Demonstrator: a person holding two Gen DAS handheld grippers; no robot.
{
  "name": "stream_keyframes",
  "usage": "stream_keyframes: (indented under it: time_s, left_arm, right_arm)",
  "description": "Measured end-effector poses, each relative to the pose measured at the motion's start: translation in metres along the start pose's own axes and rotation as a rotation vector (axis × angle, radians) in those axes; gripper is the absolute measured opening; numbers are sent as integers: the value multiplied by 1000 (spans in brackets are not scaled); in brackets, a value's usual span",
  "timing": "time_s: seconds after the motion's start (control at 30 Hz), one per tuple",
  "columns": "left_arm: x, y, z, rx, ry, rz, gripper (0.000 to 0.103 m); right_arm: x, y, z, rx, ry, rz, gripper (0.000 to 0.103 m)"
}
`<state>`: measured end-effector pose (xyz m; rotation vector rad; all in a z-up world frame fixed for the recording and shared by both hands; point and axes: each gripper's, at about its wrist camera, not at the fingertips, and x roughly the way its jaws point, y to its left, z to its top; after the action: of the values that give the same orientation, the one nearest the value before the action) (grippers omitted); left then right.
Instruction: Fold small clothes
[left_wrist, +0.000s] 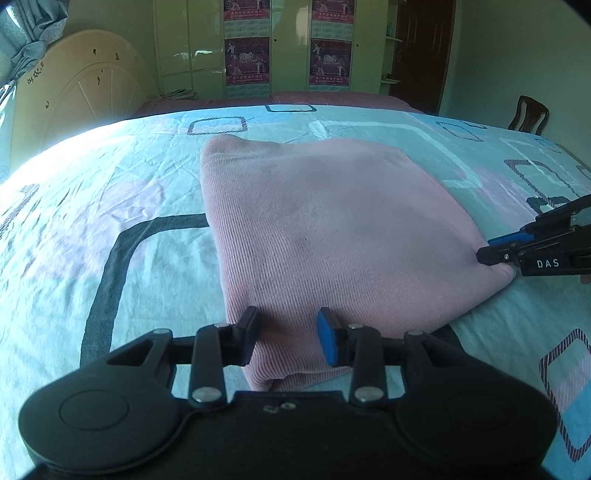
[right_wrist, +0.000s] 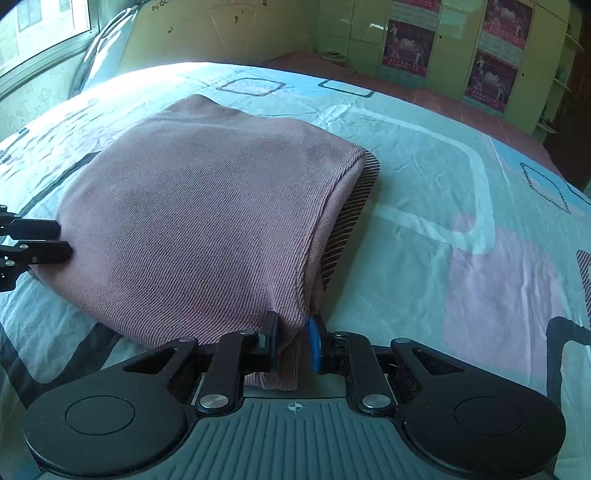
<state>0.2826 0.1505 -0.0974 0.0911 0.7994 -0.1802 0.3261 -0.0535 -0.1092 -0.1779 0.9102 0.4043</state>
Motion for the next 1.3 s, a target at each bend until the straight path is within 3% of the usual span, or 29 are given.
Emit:
stream_keyframes:
  time_s: [0.27,0.4,0.5,0.53,0.57,0.6,0.63,0.67,0.7,1.3]
  left_arm:
    - [0,-9,5,1,15,49,34]
    - [-19,-16,6,-35,-8,67,35]
    - [-33,-26,0,-61,-30,73,55]
    - [-40,-31,-3,-78,-53,74,73]
    - [-46,-35,-6,-96,-81,87,97]
    - [-52,-39,-9,-113,-111,105,102]
    - [-58,-43,-12,-135,-146,127,103]
    - [-64,-47,-14,-147,-155,126,103]
    - [-70,-51,-16,-155,-160,113,103]
    - [-173,-105,-50,-166,-170,97,103]
  right_arm:
    - [-3,4,-2,-19,-15,-19,15]
    - [-30,0,-4,34,-71,-12,16]
    - [-54,-6,-12,65,-101,7,16]
    - [-64,-8,-17,79,-109,14,16]
    - [-70,-10,-20,94,-113,22,16]
    - [-76,-11,-24,116,-116,24,24]
    - [-83,-11,-29,144,-127,7,72]
    - [-93,-10,-35,163,-171,-18,100]
    - [-99,-10,-41,164,-210,-23,103]
    - [-220,20,-113,236,-273,-67,103]
